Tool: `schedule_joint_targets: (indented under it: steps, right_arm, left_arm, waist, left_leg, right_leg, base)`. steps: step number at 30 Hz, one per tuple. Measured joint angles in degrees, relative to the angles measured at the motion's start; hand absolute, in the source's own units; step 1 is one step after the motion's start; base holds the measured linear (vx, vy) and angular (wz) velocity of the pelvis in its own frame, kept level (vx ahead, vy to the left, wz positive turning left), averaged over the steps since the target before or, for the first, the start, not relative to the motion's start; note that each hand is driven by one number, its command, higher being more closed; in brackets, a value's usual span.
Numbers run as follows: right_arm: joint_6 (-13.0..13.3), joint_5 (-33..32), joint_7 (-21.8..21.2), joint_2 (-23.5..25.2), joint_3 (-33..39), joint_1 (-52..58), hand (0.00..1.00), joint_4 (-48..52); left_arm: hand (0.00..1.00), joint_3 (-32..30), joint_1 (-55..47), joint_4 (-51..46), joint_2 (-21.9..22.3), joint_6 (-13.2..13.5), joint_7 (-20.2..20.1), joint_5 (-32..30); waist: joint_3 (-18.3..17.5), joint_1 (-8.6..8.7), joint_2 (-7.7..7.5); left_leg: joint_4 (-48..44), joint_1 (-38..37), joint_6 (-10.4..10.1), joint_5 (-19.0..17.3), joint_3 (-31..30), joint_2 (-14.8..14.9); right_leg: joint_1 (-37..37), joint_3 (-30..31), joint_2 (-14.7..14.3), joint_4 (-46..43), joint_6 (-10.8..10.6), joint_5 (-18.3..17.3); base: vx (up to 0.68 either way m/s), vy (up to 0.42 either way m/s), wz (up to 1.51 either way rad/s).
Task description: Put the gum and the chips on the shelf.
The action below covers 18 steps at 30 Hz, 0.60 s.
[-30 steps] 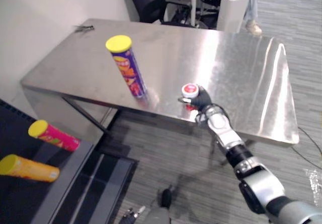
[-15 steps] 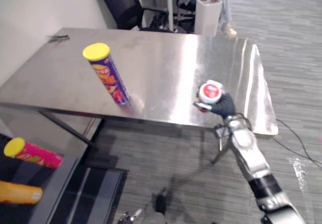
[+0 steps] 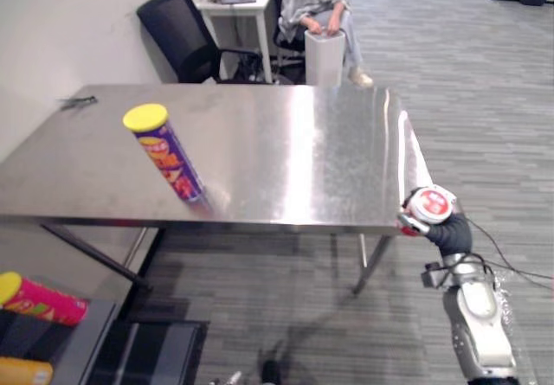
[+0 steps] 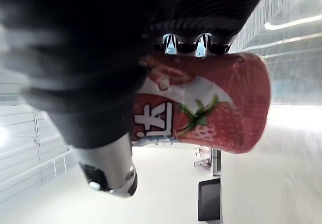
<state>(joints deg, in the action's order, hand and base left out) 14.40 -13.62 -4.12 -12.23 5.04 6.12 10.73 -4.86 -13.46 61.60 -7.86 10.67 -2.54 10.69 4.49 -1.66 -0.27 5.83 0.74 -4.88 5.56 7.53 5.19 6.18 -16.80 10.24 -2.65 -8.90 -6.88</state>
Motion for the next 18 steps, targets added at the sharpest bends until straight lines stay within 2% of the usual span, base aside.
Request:
schedule_joint_targets:
  steps: [6,15,18]
  right_arm:
    - [0.09,0.21,0.96,1.70,3.68,1.95,1.00,0.15]
    - [0.07,0.01,0.98,2.17,3.31,4.75,1.00,-1.10]
    - [-0.01,-0.21,1.06,2.14,0.65,2.37,1.00,-4.03]
  left_arm:
    - [0.00,-0.02,-0.07,0.00,0.35,-0.01,0.03,-0.76]
    - [0.00,-0.01,-0.26,0.03,0.58,-0.11,0.02,-1.41]
    - [0.00,0.04,-0.15,0.00,0.67,-0.12,0.02,-2.02]
  waist:
    - [-0.79,-0.07,0.41]
    - [-1.92,-0.08,0.98]
    - [-1.58,-0.23,1.35]
  left_leg:
    - [-0.10,-0.66,-0.12,-0.18,1.02,0.29]
    - [-0.20,-1.27,0.02,-0.19,1.27,0.34]
    - [-0.27,-0.37,0.08,0.57,0.71,0.73]
  right_leg:
    - [0.02,0.89,-0.16,-0.09,0.01,0.00]
    - [0.03,1.42,-0.11,-0.80,0.08,-0.04]
    - [-1.22,1.00,-0.24,-2.93,1.03,-0.68]
  base:
    - [0.00,-0.011,-0.07]
    - [-0.01,0.000,-0.03]
    - [-0.06,-0.017,0.11]
